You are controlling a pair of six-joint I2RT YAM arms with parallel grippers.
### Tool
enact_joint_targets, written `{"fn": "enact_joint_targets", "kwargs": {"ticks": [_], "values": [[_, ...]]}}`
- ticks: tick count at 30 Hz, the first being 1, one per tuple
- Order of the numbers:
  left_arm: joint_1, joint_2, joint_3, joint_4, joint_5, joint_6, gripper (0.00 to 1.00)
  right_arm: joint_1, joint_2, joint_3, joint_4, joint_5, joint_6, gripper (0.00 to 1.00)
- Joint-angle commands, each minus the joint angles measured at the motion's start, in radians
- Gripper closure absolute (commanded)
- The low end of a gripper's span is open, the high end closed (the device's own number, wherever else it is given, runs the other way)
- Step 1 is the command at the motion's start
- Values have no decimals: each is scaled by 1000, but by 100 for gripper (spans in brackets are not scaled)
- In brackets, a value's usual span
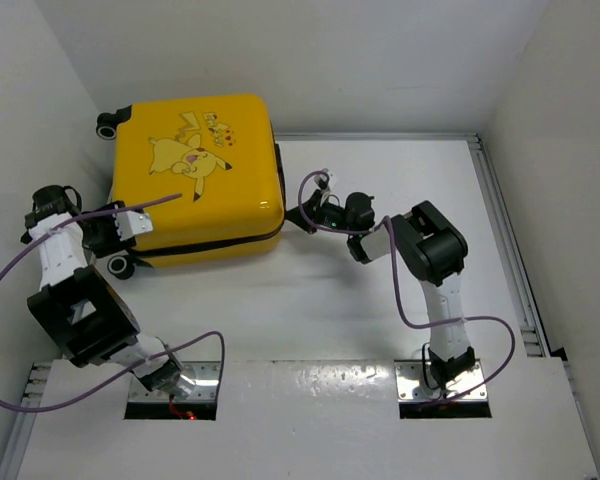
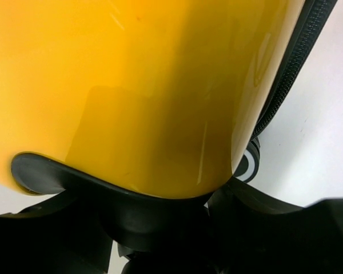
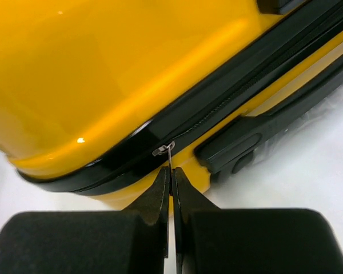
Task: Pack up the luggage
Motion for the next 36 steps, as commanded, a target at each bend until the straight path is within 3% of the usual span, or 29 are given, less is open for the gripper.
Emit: {"fn": "enact_joint_targets", "kwargs": {"ticks": [1,14,21,25,27,32,36], "values": [[-75,46,-116,-364,-42,618,100,-1,47,99,356,6,-38,100],[-84,176,-45,-364,-102,775,100,-47,219,395,329,338,-213,100],[-104,243,45,-364,-120,774,100,-57,349,630,240,457,-229,100],[-115,270,76,-364,-129,774,100,-57,463,862,134,550,-276,100],[-126,279,88,-364,-129,774,100,-61,501,917,102,572,-288,100],[-135,309,122,-364,-129,755,100,-63,668,1228,-51,573,-288,100],[-153,309,131,-364,-106,734,100,-63,724,1293,-115,573,-281,100]]}}
